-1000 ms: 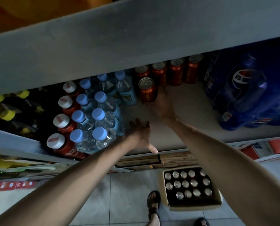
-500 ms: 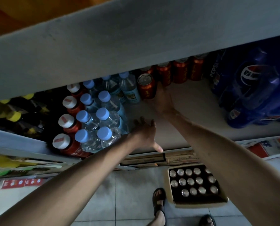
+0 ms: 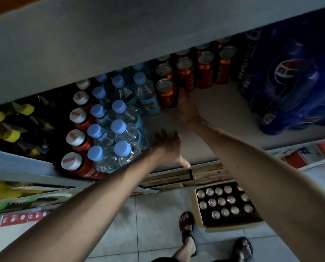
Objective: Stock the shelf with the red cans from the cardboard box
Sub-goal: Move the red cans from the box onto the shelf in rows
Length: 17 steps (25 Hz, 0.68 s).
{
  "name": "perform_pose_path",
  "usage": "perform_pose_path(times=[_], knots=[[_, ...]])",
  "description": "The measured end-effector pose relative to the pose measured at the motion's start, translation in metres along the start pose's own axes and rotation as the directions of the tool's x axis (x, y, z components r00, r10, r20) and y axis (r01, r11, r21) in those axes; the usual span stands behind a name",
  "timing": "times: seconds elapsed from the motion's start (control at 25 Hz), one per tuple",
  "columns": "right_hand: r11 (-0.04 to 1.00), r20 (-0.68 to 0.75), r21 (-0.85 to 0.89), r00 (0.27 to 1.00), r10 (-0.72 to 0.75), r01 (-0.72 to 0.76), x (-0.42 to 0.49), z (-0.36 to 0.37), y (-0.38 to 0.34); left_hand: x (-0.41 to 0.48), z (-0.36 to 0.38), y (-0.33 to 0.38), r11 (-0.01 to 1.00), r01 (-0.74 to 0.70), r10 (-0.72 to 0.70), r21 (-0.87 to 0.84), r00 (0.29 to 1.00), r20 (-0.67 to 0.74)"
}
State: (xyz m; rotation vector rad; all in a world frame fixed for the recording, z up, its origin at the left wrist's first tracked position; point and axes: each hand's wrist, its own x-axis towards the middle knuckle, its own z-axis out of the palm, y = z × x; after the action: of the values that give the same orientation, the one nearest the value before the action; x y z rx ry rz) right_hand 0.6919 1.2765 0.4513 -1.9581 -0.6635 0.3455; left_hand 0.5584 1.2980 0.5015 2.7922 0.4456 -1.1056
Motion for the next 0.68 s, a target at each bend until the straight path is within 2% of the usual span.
perform_pose_path(times=[0.12, 0.24, 0.28, 0.36, 0.4, 0.44, 0.48, 0.52, 0.56, 0.6, 0.68], knots=[[0.999, 0.034, -0.003, 0.998, 0.054, -0.054, -0.020, -0.019, -0.005, 0.003, 0.001, 0.004, 0.998, 0.045, -0.046, 0.038, 0.999, 0.023], [0.984, -0.004, -0.132, 0.992, 0.124, -0.123, -0.077, -0.059, -0.006, -0.001, 0.000, 0.005, 0.998, 0.038, -0.035, -0.045, 0.998, 0.056], [0.976, -0.026, -0.161, 0.989, 0.143, -0.146, -0.103, -0.072, -0.008, -0.007, 0.001, 0.007, 0.997, 0.017, -0.016, -0.071, 1.000, 0.016], [0.970, -0.064, -0.206, 0.990, 0.122, -0.133, -0.162, -0.095, -0.004, -0.022, 0.007, 0.022, 0.991, -0.096, 0.072, -0.095, 0.972, -0.223], [0.967, -0.067, -0.220, 0.990, 0.120, -0.132, -0.192, -0.103, 0.003, -0.030, 0.012, 0.036, 0.976, -0.188, 0.135, -0.105, 0.914, -0.382], [0.962, -0.062, -0.227, 0.988, 0.143, -0.153, -0.219, -0.109, 0.012, -0.038, 0.016, 0.050, 0.952, -0.288, 0.195, -0.099, 0.825, -0.530], [0.953, -0.055, -0.230, 0.980, 0.191, -0.198, -0.244, -0.113, 0.024, -0.045, 0.022, 0.066, 0.921, -0.380, 0.245, -0.086, 0.736, -0.631], [0.938, -0.060, -0.231, 0.966, 0.251, -0.258, -0.269, -0.117, 0.040, -0.050, 0.033, 0.086, 0.884, -0.460, 0.292, -0.078, 0.677, -0.676], [0.919, -0.070, -0.229, 0.947, 0.314, -0.321, -0.291, -0.118, 0.061, -0.052, 0.048, 0.104, 0.850, -0.521, 0.340, -0.077, 0.654, -0.675], [0.892, -0.077, -0.228, 0.920, 0.384, -0.391, -0.313, -0.116, 0.084, -0.052, 0.069, 0.121, 0.824, -0.561, 0.391, -0.078, 0.662, -0.640], [0.808, -0.066, -0.240, 0.839, 0.540, -0.538, -0.355, -0.104, 0.134, -0.038, 0.121, 0.148, 0.806, -0.584, 0.462, -0.097, 0.723, -0.514]])
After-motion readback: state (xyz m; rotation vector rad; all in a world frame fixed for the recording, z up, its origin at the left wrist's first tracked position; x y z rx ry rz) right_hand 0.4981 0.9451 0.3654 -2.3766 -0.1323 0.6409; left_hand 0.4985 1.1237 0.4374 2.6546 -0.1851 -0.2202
